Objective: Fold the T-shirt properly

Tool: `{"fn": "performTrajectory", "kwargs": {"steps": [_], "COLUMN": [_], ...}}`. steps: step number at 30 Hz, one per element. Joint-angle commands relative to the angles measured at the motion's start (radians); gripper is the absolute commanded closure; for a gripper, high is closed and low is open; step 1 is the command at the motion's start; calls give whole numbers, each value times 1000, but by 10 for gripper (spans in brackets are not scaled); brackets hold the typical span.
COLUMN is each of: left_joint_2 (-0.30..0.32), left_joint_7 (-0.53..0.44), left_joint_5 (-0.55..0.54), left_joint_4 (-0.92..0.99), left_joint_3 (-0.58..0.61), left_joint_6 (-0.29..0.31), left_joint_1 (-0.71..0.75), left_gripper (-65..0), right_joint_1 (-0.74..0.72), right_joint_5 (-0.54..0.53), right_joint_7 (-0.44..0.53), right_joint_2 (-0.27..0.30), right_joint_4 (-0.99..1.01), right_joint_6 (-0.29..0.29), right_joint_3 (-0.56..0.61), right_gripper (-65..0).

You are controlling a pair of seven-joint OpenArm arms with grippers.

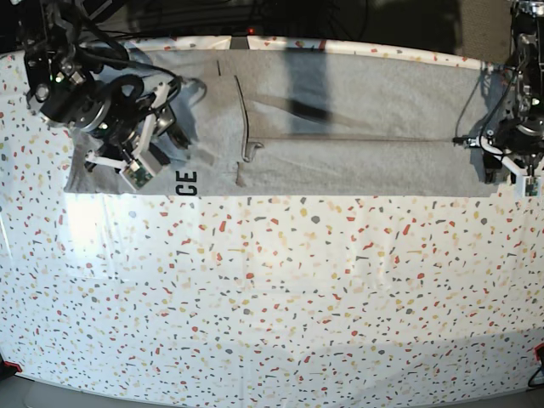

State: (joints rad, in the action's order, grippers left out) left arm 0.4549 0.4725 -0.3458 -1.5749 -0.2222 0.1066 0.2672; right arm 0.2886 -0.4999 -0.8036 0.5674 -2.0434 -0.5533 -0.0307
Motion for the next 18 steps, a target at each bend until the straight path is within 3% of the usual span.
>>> {"fn": "performTrajectory", "kwargs": {"steps": [1,7,12,16,18], "left_joint_2": [26,25,24,24,19], "left_joint_7": [-25,-24,-25,-29,-33], "left_joint_5": [-37,-227,-341,-449,-487], "left_joint_4": [-8,-8,0,77,132], "left_joint_3": [-26,-150,-221,-221,-221], "left_joint_6": [22,232,278,396,411], "left_joint_1": [6,92,145,144,126], "left_gripper": [-322,-322,-322,-322,-322], "right_joint_1": [-6,-5,-6,-5,-6], "right_joint_5": [-9,-9,-43,-86,-83], "right_joint_7": [17,17,18,15,5], "right_joint_2": [11,10,6,6,6], "right_joint_4": [-7,14,61,85,89], "right_joint_6": [5,5,5,5,5], "right_joint_3": [-22,-48,-48,-48,-48], "right_gripper": [-257,-257,-257,-257,-257]}}
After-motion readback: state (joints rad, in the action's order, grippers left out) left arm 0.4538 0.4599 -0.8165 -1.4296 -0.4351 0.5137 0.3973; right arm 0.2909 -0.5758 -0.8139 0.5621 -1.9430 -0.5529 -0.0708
